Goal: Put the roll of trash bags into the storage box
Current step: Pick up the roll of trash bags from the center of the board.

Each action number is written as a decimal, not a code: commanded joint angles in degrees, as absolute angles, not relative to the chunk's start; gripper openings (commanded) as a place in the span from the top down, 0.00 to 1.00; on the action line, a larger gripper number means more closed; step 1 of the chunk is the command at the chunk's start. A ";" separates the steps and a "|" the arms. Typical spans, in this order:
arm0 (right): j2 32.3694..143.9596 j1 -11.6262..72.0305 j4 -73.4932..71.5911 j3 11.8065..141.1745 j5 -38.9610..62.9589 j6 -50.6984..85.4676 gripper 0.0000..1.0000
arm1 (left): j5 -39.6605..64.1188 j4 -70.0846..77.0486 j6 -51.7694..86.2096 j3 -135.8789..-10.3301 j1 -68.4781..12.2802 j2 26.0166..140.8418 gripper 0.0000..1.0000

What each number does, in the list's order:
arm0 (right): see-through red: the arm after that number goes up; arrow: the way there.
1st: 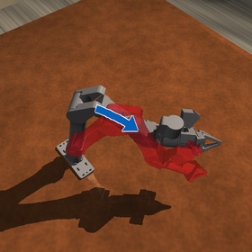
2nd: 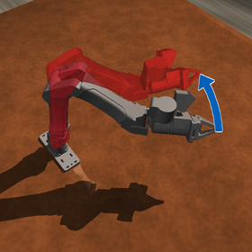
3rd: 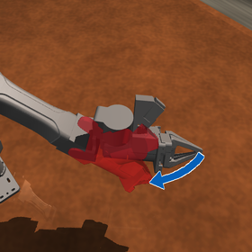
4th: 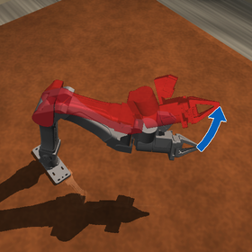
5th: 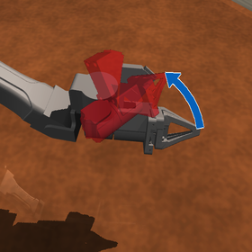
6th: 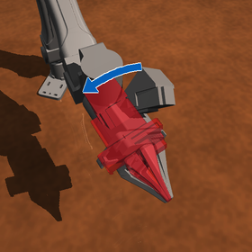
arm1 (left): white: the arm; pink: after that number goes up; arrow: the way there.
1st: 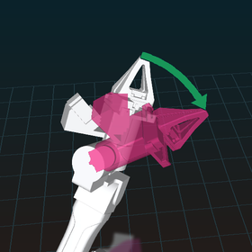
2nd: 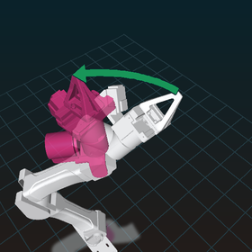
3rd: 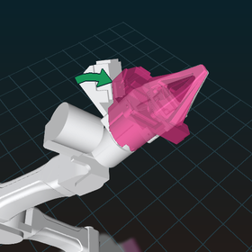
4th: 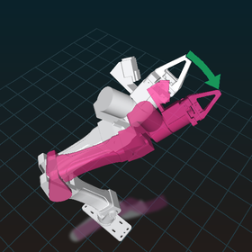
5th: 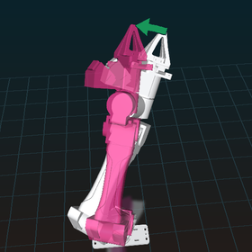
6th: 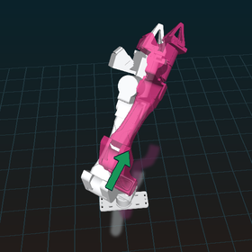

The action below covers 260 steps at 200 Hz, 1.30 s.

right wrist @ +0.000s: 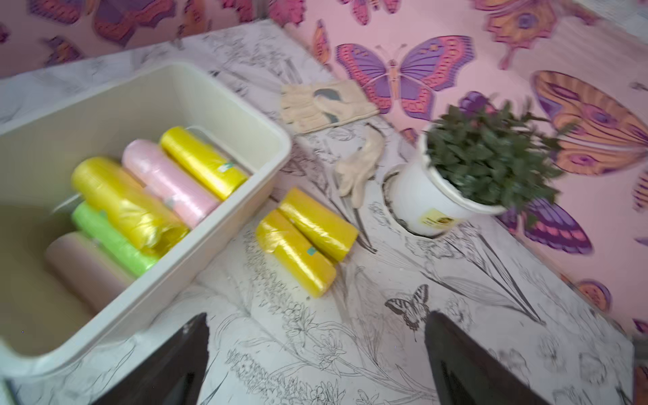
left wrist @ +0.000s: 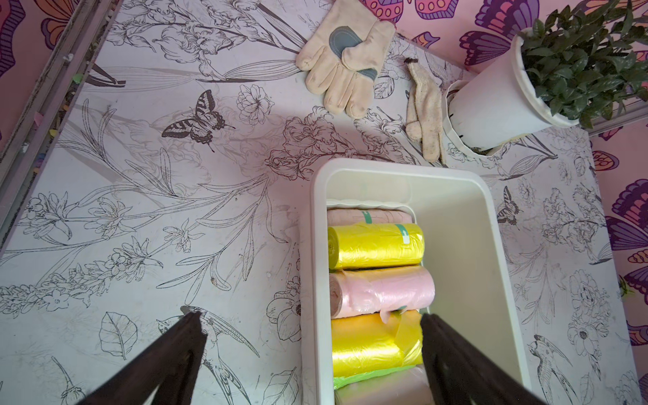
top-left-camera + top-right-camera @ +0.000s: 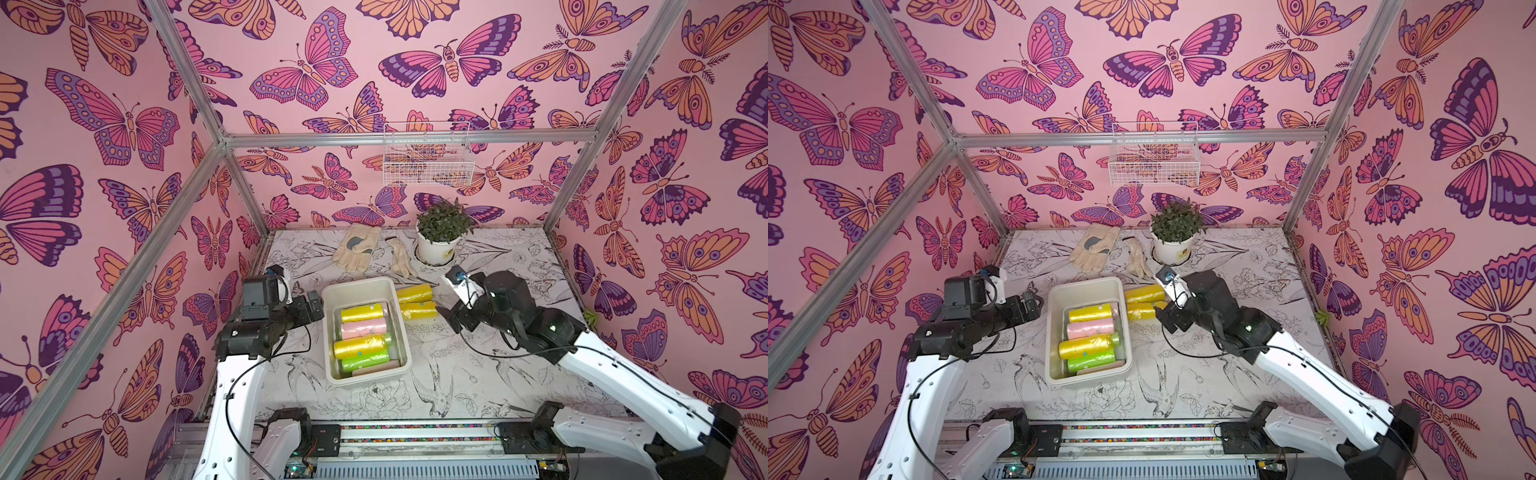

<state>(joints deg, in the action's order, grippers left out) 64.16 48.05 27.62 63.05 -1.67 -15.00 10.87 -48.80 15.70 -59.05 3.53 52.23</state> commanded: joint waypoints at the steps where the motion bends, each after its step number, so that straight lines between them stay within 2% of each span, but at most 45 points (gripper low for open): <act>1: 68.23 47.77 43.01 66.99 8.19 -26.16 0.01 | 10.04 -50.71 15.91 -59.16 3.96 52.67 0.00; 45: 76.74 46.35 46.52 71.43 9.76 -37.48 0.00 | 9.67 -50.51 16.26 -58.80 3.96 52.28 0.00; 133: 103.69 45.60 49.62 83.24 3.12 -40.59 0.03 | 9.47 -50.54 16.17 -58.97 4.06 52.56 0.00; 201: 110.18 41.12 47.60 89.38 7.00 -39.84 0.03 | 9.40 -50.51 16.17 -58.89 4.22 52.73 0.00; 260: 112.11 35.58 45.29 87.39 18.93 -43.32 0.07 | 9.69 -50.51 16.17 -58.80 4.22 53.34 0.00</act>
<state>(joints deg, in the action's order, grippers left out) 111.26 37.95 45.98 87.66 11.31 -41.43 9.82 -49.56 15.75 -59.05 3.84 52.77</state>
